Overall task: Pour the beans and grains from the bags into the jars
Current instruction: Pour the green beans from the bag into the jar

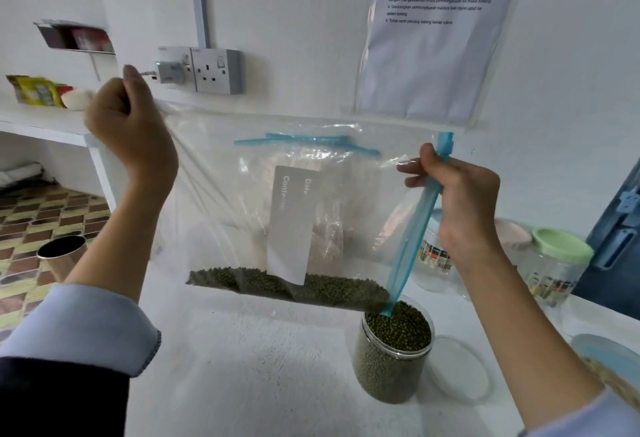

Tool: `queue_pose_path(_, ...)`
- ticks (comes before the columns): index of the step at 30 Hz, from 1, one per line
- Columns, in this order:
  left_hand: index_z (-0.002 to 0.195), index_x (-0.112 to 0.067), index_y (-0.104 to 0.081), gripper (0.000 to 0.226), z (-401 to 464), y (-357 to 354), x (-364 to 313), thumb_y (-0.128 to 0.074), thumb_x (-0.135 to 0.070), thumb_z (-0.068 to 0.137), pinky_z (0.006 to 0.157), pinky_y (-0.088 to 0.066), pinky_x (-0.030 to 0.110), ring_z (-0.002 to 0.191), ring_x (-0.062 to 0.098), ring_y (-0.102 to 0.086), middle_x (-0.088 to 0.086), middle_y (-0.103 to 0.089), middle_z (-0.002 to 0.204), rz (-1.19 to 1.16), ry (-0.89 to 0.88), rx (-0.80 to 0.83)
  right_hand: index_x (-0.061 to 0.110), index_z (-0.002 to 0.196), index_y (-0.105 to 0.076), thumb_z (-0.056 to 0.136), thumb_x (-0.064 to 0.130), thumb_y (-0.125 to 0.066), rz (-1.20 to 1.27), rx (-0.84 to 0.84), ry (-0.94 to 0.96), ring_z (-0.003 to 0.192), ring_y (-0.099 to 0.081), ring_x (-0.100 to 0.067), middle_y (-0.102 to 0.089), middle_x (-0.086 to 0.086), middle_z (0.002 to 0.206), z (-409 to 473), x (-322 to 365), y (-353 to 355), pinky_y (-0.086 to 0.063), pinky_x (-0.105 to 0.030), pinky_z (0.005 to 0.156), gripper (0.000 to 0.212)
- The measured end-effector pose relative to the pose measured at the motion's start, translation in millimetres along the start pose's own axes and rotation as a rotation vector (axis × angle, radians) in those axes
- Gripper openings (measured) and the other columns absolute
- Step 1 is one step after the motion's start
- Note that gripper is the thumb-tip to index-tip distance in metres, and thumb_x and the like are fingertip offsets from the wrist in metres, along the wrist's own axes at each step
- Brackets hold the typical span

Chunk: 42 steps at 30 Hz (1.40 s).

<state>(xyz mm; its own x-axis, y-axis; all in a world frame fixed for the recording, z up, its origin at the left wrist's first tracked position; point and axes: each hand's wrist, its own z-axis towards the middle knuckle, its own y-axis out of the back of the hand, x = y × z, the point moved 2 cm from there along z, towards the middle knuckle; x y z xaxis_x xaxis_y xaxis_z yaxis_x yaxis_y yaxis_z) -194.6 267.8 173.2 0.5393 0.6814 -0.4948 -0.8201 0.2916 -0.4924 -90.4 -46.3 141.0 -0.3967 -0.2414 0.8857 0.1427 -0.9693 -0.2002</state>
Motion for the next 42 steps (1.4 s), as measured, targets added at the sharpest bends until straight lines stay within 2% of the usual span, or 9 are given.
queue_pose_path(4, 0.050, -0.014, -0.027, 0.049, -9.6, 24.2, 31.6, -0.047, -0.035, 0.089, 0.046, -0.019, 0.039, 0.044, 0.030, -0.029, 0.021, -0.035, 0.045, 0.134, 0.153, 0.006, 0.011, 0.068, -0.072, 0.088, 0.017, -0.066, -0.082, 0.088, 0.044, 0.059, -0.065, -0.012, -0.072, 0.004, 0.065, 2.6, 1.9, -15.5, -0.056, -0.028, 0.071, 0.022)
queue_pose_path(8, 0.050, -0.015, -0.043, 0.050, -28.2, 42.1, 50.9, -0.043, -0.029, 0.098, 0.037, -0.031, 0.022, 0.030, 0.010, -0.041, -0.004, -0.041, 0.032, 0.159, 0.266, 0.090, 0.014, 0.065, -0.073, 0.087, 0.019, -0.068, -0.154, 0.165, 0.072, 0.062, -0.066, -0.013, -0.073, 0.000, 0.067, 7.2, 4.6, -29.2, -0.056, -0.037, 0.083, 0.023)
queue_pose_path(12, 0.056, -0.006, -0.053, 0.052, -37.6, 58.3, 67.0, -0.041, -0.031, 0.100, 0.038, -0.041, 0.021, 0.032, 0.008, -0.050, -0.006, -0.051, 0.035, 0.195, 0.362, 0.114, 0.011, 0.067, -0.072, 0.087, 0.018, -0.068, -0.160, 0.218, 0.063, 0.056, -0.065, -0.012, -0.072, 0.000, 0.067, 5.9, 4.8, -43.3, -0.056, -0.029, 0.075, 0.022)
queue_pose_path(15, 0.059, -0.011, -0.057, 0.047, -40.3, 69.9, 78.2, -0.042, -0.028, 0.100, 0.048, -0.048, 0.016, 0.039, 0.003, -0.055, -0.012, -0.058, 0.040, 0.268, 0.434, 0.150, 0.011, 0.070, -0.073, 0.087, 0.021, -0.068, -0.202, 0.237, 0.056, 0.055, -0.064, -0.011, -0.073, -0.002, 0.072, 2.8, 0.8, -51.0, -0.055, -0.027, 0.077, 0.021)
queue_pose_path(19, 0.071, -0.006, -0.067, 0.031, -37.5, 85.8, 93.8, -0.051, -0.020, 0.094, 0.075, -0.053, 0.030, 0.061, 0.009, -0.055, -0.005, -0.064, 0.059, 0.402, 0.582, 0.245, 0.014, 0.068, -0.073, 0.087, 0.023, -0.068, -0.288, 0.259, 0.060, 0.054, -0.064, -0.009, -0.073, 0.001, 0.070, 2.6, -7.7, -59.3, -0.053, -0.026, 0.077, 0.022)
queue_pose_path(22, 0.063, -0.009, -0.059, 0.033, -34.2, 92.9, 99.5, -0.056, -0.018, 0.094, 0.057, -0.054, 0.017, 0.061, 0.011, -0.056, 0.001, -0.061, 0.061, 0.510, 0.698, 0.347, 0.012, 0.070, -0.074, 0.087, 0.025, -0.068, -0.353, 0.272, 0.076, 0.052, -0.063, -0.004, -0.071, 0.005, 0.068, 2.4, -12.9, -64.5, -0.049, -0.015, 0.071, 0.022)
queue_pose_path(28, 0.070, 0.001, -0.059, 0.023, -16.0, 111.0, 109.0, -0.054, -0.009, 0.091, 0.036, -0.047, 0.019, 0.029, 0.005, -0.051, -0.002, -0.056, 0.037, 0.726, 0.880, 0.291, 0.014, 0.074, -0.074, 0.087, 0.028, -0.068, -0.423, 0.291, 0.084, 0.052, -0.062, -0.001, -0.071, 0.005, 0.071, 5.8, -18.2, -69.2, -0.045, -0.006, 0.064, 0.021)
queue_pose_path(36, 0.101, -0.004, -0.069, 0.023, -35.3, 29.4, 62.9, -0.058, -0.022, 0.093, 0.075, -0.042, 0.032, 0.091, 0.026, -0.059, 0.011, -0.066, 0.095, 0.600, 0.497, 0.632, 0.013, 0.079, -0.074, 0.088, 0.029, -0.067, -0.450, 0.310, 0.068, 0.051, -0.061, 0.004, -0.067, 0.012, 0.068, 7.7, -20.3, -72.8, -0.039, 0.001, 0.056, 0.020)
queue_pose_path(42, 0.110, -0.010, -0.067, 0.028, -67.6, -51.3, -21.6, -0.054, -0.030, 0.095, 0.070, -0.045, 0.009, 0.081, 0.001, -0.058, -0.002, -0.066, 0.101, 0.317, 0.271, 1.044, 0.009, 0.084, -0.075, 0.087, 0.028, -0.068, -0.417, 0.299, 0.036, 0.060, -0.064, -0.004, -0.071, 0.005, 0.076, 9.9, -21.7, -72.2, -0.043, -0.004, 0.061, 0.021)
